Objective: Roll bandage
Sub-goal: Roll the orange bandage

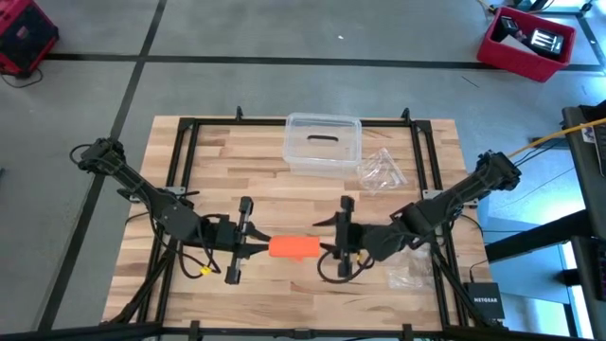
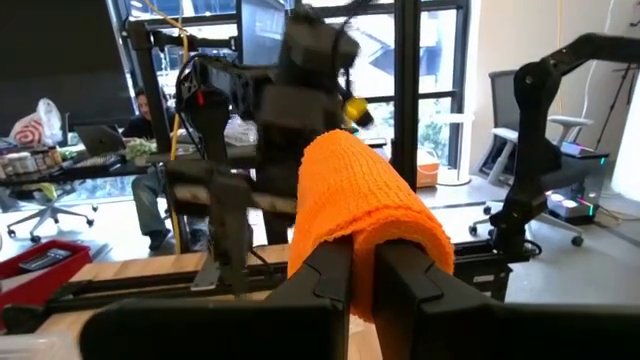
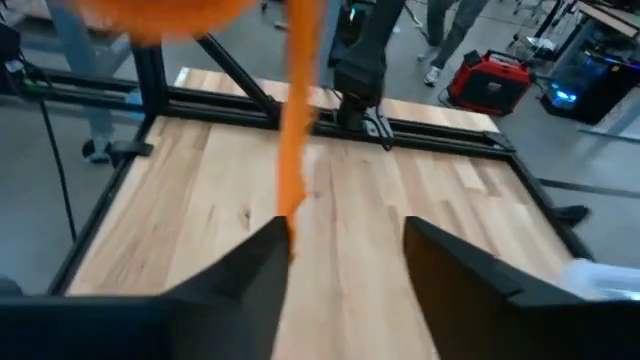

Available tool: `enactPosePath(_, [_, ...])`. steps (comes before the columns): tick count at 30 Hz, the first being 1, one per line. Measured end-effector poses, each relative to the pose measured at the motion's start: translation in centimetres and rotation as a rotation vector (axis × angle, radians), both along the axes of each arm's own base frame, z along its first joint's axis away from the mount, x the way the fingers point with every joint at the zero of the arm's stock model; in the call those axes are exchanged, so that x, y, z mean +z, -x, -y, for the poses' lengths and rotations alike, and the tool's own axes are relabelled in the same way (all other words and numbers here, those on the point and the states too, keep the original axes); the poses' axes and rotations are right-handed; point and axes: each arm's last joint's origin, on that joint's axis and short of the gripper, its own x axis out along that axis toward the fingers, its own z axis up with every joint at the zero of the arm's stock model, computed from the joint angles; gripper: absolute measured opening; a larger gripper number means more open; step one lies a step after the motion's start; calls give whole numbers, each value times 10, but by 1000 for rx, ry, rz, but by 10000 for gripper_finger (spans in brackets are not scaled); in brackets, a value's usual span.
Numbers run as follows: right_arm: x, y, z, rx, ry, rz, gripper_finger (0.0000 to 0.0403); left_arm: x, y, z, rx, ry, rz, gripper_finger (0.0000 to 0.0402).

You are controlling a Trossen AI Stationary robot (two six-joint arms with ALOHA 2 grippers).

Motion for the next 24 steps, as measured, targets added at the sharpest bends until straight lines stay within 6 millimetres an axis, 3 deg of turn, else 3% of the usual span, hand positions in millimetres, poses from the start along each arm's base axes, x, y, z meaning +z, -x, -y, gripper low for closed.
enactPosePath(6, [29, 18, 12, -14, -13, -125, 256, 1, 1, -1, 4, -39, 7, 15])
enactPosePath(10, [39, 26, 15, -4, -102, -204, 261, 1, 1, -1, 4, -52, 5, 15])
enactPosePath(13, [35, 31, 15, 5, -196, -285, 257, 1, 1, -1, 5, -59, 5, 15])
enactPosePath(16, [19, 38, 8, -29, -182, -340, 254, 1, 1, -1, 6, -70, 5, 15])
enactPosePath(20, [-22, 33, -5, -62, -119, -274, 253, 1, 0, -1, 9, -73, 5, 15])
enactPosePath(24, [-64, 24, -13, -31, -162, -113, 253, 1, 0, -1, 9, -65, 6, 15])
